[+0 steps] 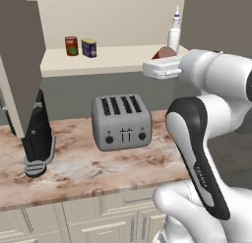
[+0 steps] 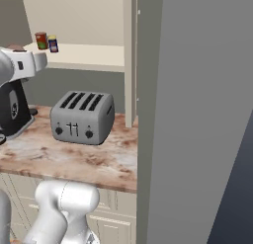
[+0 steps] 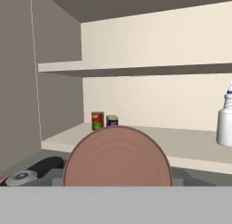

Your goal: Pick the cans from the counter and place them in their designated side in the cabinet.

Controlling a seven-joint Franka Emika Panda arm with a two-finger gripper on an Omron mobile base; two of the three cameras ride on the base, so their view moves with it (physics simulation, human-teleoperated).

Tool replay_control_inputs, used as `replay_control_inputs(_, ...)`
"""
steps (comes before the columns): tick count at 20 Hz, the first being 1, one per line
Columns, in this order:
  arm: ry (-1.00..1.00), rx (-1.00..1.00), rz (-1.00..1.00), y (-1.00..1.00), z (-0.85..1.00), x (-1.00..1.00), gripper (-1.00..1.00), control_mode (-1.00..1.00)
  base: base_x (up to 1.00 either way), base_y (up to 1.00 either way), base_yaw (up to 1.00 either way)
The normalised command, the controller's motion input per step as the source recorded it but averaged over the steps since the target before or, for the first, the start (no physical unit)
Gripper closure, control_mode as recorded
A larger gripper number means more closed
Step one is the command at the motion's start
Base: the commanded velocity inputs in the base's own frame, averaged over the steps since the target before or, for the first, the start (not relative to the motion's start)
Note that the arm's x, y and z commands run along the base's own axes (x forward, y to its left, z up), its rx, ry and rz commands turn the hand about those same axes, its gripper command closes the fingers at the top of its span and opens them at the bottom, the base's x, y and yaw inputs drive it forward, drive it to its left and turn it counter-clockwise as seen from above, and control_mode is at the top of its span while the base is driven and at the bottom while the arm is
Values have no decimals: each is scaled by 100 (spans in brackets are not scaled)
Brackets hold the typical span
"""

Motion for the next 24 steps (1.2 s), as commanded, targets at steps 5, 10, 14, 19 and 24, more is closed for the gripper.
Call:
replay_control_inputs(5, -1, 0, 0, 10, 0, 22, 100, -100, 0, 0, 0)
replay_control_inputs(10, 0, 0, 0, 10, 0, 26, 100, -100, 0, 0, 0)
replay_control_inputs(14, 0, 0, 0, 3, 0, 25, 100, -100, 0, 0, 0)
replay_control_inputs(19, 1, 0, 0, 0, 0, 23, 100, -100, 0, 0, 0)
replay_control_inputs(24, 0, 0, 0, 0, 0, 25, 100, -100, 0, 0, 0)
